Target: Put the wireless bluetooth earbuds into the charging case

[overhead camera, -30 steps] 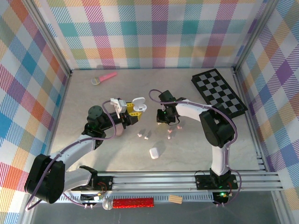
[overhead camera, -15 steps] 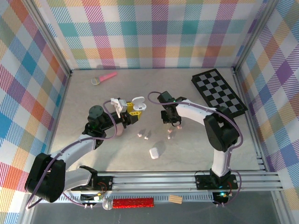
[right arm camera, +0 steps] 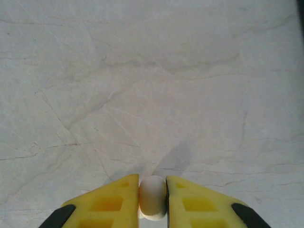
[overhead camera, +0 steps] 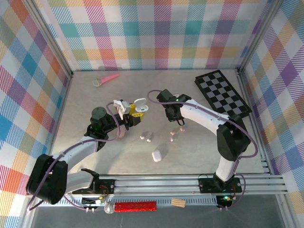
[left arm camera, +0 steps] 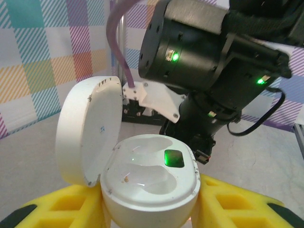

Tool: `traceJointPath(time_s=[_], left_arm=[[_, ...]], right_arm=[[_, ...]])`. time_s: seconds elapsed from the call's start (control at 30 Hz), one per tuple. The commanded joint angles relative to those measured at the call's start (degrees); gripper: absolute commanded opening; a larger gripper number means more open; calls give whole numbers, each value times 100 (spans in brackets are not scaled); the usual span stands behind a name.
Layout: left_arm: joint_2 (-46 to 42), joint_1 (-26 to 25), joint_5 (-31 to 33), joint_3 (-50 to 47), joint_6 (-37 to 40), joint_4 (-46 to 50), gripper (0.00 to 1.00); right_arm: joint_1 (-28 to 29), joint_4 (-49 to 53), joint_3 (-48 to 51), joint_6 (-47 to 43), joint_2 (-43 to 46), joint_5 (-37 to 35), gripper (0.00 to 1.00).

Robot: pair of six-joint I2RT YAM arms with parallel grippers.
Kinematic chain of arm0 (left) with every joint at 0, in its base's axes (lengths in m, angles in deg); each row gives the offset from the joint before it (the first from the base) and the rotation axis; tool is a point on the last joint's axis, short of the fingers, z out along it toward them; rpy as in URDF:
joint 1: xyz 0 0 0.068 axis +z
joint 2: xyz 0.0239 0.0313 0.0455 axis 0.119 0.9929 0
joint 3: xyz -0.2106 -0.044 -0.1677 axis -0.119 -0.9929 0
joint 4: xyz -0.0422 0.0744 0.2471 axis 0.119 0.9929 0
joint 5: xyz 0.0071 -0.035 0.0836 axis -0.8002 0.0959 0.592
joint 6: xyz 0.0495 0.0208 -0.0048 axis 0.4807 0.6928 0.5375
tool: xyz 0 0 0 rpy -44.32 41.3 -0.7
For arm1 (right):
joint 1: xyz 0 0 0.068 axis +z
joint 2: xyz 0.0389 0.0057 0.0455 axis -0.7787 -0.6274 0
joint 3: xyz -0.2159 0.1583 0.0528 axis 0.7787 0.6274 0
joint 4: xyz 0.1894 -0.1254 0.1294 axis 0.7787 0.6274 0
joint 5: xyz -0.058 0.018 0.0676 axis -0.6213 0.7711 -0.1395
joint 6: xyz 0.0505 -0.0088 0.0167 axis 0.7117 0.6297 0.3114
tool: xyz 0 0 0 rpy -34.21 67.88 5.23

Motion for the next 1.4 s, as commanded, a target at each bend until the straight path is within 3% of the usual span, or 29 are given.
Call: traceJointPath(time_s=[0.0, 0.37, 0.63, 0.9, 1.37], left_arm=[[-62, 41, 37, 65, 196, 143, 43], [-84, 43, 81, 137, 236, 311, 43], [6, -141, 111, 445, 766, 1095, 43], [129, -470, 150, 716, 1140, 1653, 42], [387, -705, 59, 944, 1314, 1809, 42]], right_arm=[[107, 555, -225, -96, -66, -577, 20], [181, 514, -257, -229, -57, -576, 20], [185, -880, 564, -624, 1166, 508, 20], [209, -2348, 1378, -1648, 2375, 1454, 18], [525, -2744, 1192, -2719, 2700, 2413, 18]])
